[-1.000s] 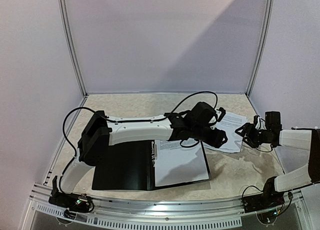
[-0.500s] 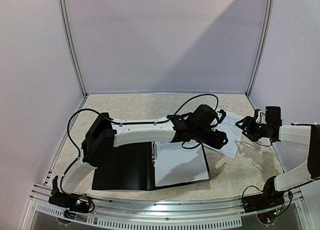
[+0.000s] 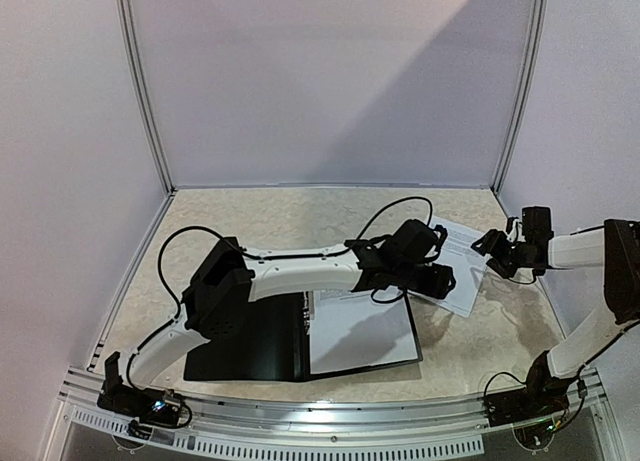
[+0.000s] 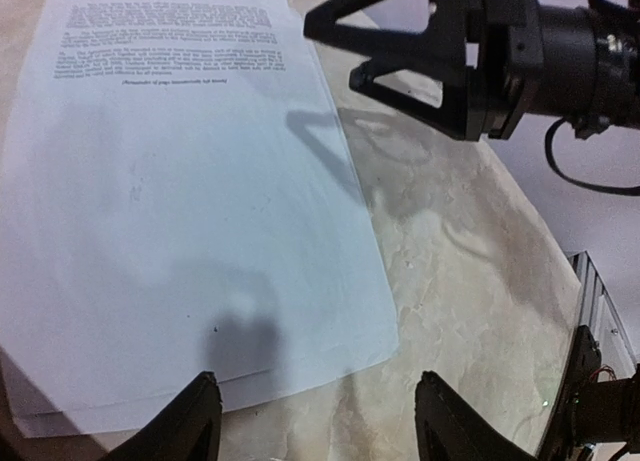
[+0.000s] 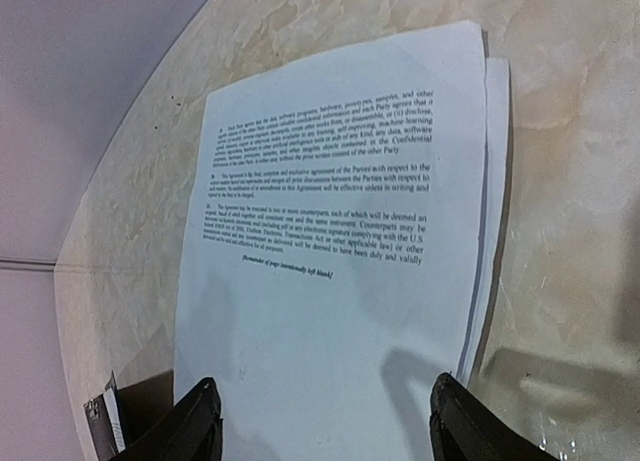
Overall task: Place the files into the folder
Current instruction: Pick up the file from the corner of the board.
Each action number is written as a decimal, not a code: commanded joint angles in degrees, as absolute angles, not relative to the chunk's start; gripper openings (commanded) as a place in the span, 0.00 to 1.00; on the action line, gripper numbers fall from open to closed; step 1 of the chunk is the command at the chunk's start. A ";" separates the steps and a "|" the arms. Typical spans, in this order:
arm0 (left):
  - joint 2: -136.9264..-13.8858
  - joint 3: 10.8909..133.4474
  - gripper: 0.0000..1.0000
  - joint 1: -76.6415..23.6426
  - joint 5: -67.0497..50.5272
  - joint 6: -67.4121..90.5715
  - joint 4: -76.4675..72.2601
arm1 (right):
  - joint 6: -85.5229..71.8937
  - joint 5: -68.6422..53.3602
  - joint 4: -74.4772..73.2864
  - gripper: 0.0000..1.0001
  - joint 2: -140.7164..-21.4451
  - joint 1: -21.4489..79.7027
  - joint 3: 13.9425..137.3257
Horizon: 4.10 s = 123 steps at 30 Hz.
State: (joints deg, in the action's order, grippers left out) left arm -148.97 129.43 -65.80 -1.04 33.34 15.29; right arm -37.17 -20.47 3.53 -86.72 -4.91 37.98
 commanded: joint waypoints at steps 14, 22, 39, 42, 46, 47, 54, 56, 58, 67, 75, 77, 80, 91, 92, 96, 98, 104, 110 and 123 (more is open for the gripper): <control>-153.51 130.78 0.65 -65.21 -5.53 36.77 12.97 | -36.29 -15.95 4.35 0.71 -92.23 -4.91 41.22; -154.85 130.96 0.65 -65.21 -6.67 37.79 12.22 | -36.47 -16.08 4.66 0.72 -94.02 -4.92 41.40; -156.65 130.79 0.63 -65.21 -8.42 38.52 12.21 | -37.16 -17.18 5.72 0.72 -95.47 -4.91 41.25; -156.86 130.78 0.62 -65.22 -8.64 38.66 12.30 | -36.55 -15.65 4.18 0.72 -93.72 -4.88 41.26; -156.86 130.78 0.62 -65.13 -8.86 38.67 12.30 | -36.12 -15.05 4.43 0.72 -91.16 -4.96 41.20; -156.82 130.78 0.62 -65.13 -8.84 38.67 12.30 | -36.17 -15.19 5.05 0.72 -90.88 -4.93 41.03; -156.80 130.69 0.62 -65.04 -9.22 38.84 12.30 | -37.12 -16.16 7.12 0.71 -92.39 -4.92 41.31; -156.80 130.61 0.62 -64.98 -9.30 39.02 12.27 | -37.24 -16.13 7.27 0.72 -93.39 -4.85 41.63; -156.80 130.61 0.62 -64.95 -9.55 39.02 12.29 | -37.22 -15.83 7.44 0.72 -94.39 -4.89 41.89; -156.80 130.52 0.62 -64.76 -10.13 39.20 11.87 | -37.48 -16.57 8.28 0.72 -98.21 -4.86 42.14; -157.06 130.43 0.62 -64.69 -10.63 39.25 11.76 | -38.65 -21.50 12.22 0.71 -100.51 -4.92 42.16; -157.06 130.43 0.61 -64.60 -10.62 39.12 11.85 | -39.01 -23.26 13.37 0.72 -100.93 -4.92 41.99; -156.99 130.24 0.61 -64.52 -10.72 38.94 11.91 | -39.18 -24.93 14.26 0.71 -100.83 -4.92 41.75; -156.50 129.22 0.61 -64.17 -10.60 38.58 11.65 | -39.09 -28.64 14.73 0.69 -101.72 -3.79 41.64; -156.41 129.09 0.61 -64.16 -10.55 38.58 11.61 | -39.26 -29.18 15.18 0.69 -101.72 -3.78 41.49; -156.18 128.50 0.61 -64.07 -10.62 38.65 11.26 | -41.40 -31.86 19.26 0.66 -101.61 -3.78 40.21; -156.18 128.42 0.61 -64.07 -10.71 38.68 11.26 | -43.26 -33.60 22.06 0.64 -101.72 -3.78 39.20; -156.09 128.23 0.61 -64.07 -10.70 38.77 11.15 | -48.62 -37.04 28.61 0.51 -104.58 -3.78 37.62; -155.67 127.64 0.61 -64.07 -10.57 38.58 11.14 | -48.68 -36.77 28.57 0.40 -106.69 -3.53 37.47; -155.61 132.75 0.62 -63.63 -11.31 37.14 12.93 | -37.61 -26.67 13.14 0.00 -99.82 -0.59 44.25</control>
State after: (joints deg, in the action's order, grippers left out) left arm -154.91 129.05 -64.93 -10.39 38.96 9.74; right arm -43.00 -33.74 21.89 -105.36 -1.67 40.84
